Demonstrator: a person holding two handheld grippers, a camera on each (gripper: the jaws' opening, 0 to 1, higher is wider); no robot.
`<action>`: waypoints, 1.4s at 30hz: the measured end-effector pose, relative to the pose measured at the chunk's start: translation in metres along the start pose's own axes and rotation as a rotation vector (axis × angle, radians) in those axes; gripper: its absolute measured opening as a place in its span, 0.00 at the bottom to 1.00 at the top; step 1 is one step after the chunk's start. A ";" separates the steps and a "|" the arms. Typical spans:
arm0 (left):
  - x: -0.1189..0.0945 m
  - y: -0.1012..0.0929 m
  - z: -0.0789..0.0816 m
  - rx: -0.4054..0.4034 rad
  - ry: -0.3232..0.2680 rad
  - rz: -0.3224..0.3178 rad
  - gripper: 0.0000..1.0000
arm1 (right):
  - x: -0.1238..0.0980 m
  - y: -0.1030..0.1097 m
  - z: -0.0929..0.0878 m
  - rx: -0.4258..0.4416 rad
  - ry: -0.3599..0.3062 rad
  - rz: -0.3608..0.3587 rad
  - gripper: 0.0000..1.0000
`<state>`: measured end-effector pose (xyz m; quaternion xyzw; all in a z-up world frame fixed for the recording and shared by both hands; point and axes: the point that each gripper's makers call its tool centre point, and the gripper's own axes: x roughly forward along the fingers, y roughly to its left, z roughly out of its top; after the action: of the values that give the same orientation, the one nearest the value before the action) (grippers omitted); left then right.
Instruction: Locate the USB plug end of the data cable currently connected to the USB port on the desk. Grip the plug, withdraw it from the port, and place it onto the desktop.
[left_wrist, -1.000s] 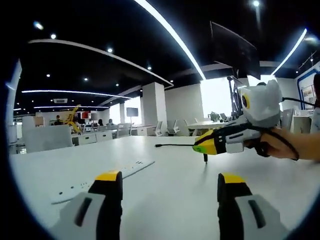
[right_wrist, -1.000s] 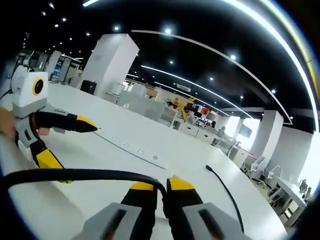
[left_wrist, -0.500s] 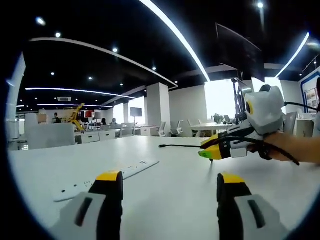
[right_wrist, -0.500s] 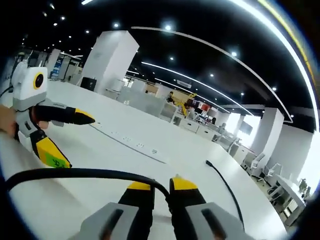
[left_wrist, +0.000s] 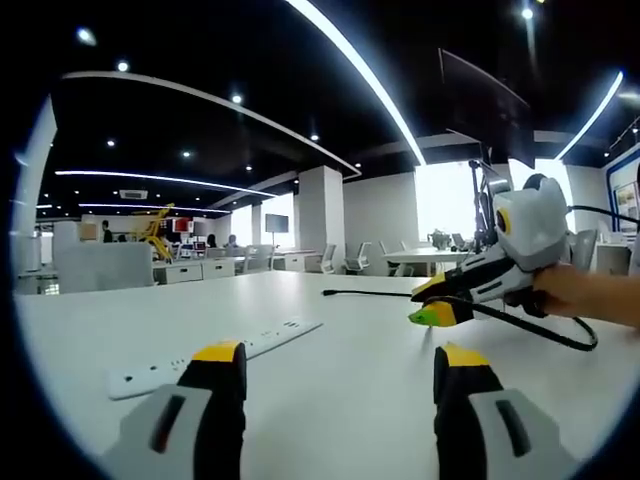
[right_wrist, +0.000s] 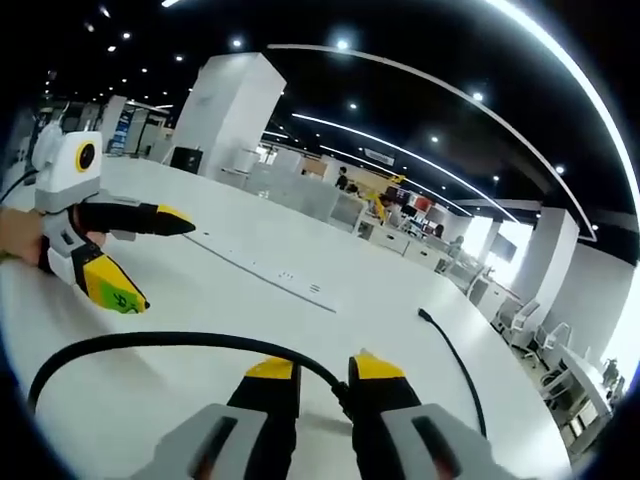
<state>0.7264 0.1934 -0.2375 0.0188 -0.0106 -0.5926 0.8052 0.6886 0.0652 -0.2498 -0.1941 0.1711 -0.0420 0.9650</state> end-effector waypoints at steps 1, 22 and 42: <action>0.000 0.001 0.000 -0.001 -0.001 0.000 0.76 | 0.000 0.000 0.000 -0.005 0.003 0.000 0.21; 0.004 0.010 0.004 -0.032 -0.022 0.028 0.77 | -0.010 -0.007 -0.001 0.167 -0.071 0.039 0.40; -0.003 0.030 0.007 -0.019 -0.039 0.142 0.76 | -0.011 -0.010 0.025 0.424 -0.231 -0.013 0.53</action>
<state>0.7537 0.2047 -0.2295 -0.0012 -0.0221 -0.5341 0.8451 0.6871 0.0667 -0.2211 0.0083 0.0458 -0.0609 0.9971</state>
